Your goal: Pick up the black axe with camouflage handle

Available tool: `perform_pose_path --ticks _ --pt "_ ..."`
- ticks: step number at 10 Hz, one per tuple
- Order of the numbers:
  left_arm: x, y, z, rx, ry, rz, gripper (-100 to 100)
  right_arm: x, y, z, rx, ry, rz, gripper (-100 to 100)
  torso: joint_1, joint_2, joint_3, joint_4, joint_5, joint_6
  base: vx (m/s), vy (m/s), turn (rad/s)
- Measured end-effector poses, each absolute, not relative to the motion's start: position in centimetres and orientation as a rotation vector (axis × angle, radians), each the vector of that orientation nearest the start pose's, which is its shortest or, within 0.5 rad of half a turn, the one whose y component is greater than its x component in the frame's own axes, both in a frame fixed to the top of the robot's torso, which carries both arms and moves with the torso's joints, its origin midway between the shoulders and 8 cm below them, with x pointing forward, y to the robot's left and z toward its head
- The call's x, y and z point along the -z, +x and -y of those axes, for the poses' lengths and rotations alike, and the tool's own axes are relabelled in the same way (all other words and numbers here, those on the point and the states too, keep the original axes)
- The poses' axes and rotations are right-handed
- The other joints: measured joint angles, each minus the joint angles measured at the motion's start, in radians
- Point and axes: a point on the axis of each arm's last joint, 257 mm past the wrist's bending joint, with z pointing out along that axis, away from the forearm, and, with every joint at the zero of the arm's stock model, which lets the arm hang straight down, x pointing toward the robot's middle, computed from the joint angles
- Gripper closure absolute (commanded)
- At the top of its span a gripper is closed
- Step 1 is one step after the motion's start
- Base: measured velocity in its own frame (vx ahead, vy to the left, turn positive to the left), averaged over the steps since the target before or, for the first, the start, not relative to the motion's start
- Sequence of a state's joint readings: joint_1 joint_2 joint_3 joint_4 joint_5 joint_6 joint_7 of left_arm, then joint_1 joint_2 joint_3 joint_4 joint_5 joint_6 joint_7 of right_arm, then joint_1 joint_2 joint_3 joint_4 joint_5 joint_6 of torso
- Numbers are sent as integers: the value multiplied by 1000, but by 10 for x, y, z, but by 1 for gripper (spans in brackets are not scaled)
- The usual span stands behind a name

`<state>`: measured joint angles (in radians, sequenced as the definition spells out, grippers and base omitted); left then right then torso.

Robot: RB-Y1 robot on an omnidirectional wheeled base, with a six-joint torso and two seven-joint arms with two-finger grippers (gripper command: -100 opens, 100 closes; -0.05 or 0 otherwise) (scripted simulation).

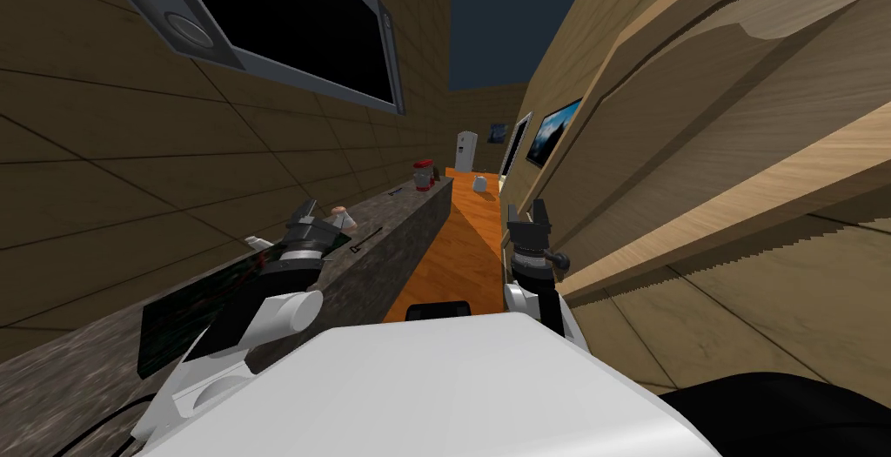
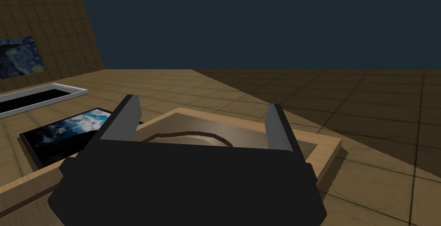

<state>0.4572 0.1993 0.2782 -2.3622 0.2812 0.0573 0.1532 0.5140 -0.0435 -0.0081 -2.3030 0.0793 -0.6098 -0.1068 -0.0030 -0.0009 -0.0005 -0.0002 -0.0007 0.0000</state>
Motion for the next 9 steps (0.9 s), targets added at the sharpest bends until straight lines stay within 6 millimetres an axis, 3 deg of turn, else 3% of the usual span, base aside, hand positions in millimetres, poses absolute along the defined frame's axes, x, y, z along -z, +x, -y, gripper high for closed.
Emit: perform_pose_path --ticks 9 --pt "51 391 -417 1213 -1283 -854 -100 -48 321 261 -1374 514 -595 0 2 0 0 0 0 0 18 -33 12"
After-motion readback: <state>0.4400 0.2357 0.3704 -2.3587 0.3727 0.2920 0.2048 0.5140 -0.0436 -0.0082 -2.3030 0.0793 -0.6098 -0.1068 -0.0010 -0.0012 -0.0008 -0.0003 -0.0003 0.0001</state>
